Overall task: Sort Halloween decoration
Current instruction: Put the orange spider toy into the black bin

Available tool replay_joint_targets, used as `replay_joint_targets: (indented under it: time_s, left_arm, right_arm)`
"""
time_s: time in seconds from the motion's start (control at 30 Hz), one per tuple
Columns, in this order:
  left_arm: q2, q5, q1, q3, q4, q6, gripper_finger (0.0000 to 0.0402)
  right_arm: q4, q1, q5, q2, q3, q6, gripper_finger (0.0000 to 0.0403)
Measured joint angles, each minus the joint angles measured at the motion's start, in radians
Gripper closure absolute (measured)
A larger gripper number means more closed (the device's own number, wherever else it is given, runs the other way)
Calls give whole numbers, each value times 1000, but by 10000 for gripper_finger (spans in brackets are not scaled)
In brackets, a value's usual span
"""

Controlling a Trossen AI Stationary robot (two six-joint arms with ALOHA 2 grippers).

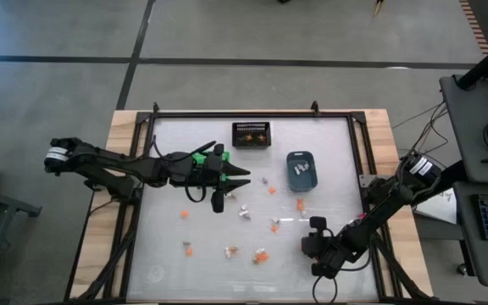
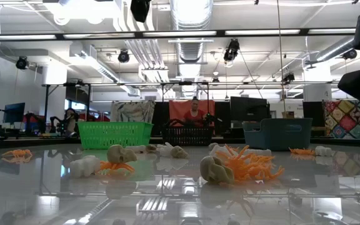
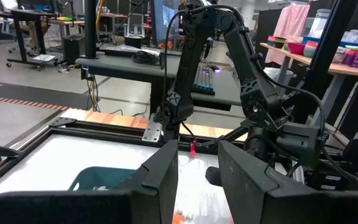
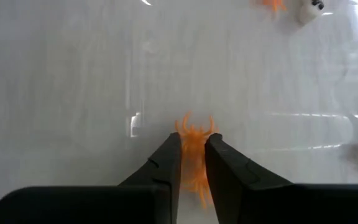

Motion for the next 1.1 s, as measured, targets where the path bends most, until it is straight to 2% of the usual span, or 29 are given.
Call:
replay_joint_targets:
  time_s: [0.5,0.77,1.1]
  left_arm:
    - [0,0,0,0,0,3,304]
    - [0,0,0,0,3,3,304]
    - [0,0,0,0,6,3,304]
  right_arm:
    - [7,0,97,-3,0,3,358]
    - [9,0,142,-3,0,7,392]
    - [10,-6,174,-3,0,-7,394]
